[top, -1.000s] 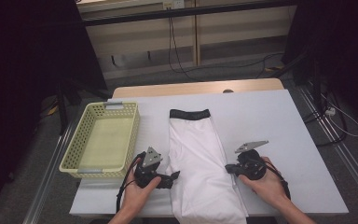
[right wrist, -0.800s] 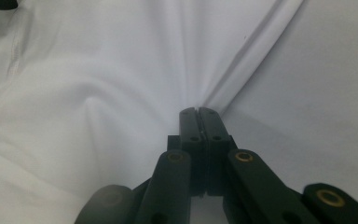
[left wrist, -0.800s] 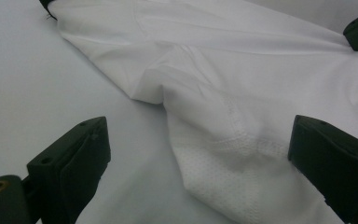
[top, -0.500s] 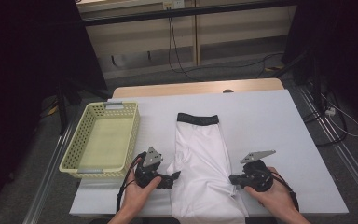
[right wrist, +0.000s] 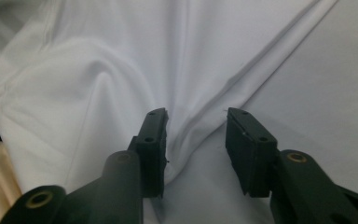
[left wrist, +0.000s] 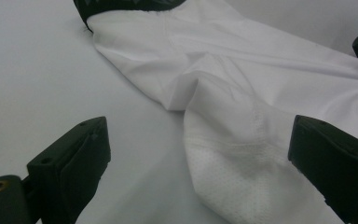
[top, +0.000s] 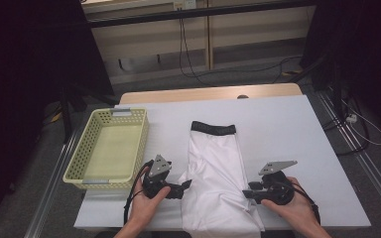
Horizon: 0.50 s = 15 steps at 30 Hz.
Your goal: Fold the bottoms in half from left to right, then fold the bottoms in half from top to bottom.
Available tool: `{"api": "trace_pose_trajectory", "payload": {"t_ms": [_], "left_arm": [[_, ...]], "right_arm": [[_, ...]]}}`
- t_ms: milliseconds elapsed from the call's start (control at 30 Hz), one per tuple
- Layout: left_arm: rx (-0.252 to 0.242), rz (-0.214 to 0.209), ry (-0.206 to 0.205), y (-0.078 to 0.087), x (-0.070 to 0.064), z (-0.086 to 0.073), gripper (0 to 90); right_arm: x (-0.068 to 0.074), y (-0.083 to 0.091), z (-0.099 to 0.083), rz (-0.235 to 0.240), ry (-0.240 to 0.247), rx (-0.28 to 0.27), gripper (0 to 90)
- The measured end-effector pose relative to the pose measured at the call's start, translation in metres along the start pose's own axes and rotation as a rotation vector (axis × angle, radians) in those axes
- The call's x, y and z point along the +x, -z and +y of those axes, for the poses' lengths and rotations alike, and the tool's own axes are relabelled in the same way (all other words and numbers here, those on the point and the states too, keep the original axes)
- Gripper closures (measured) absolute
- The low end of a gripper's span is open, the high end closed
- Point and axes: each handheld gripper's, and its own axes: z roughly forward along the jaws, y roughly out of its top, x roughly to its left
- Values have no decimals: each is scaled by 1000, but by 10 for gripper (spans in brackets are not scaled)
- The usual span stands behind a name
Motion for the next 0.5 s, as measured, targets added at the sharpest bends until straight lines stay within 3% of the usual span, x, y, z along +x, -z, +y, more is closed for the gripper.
{"api": "trace_pose_trajectory", "payload": {"t_ms": [233, 500], "left_arm": [[-10, 12, 15, 3, 3, 0, 56], [-17, 25, 20, 4, 4, 1, 56]], "right_arm": [[-15, 3, 5, -21, -7, -137, 398], [-21, 4, 12, -73, 37, -171, 322]]}}
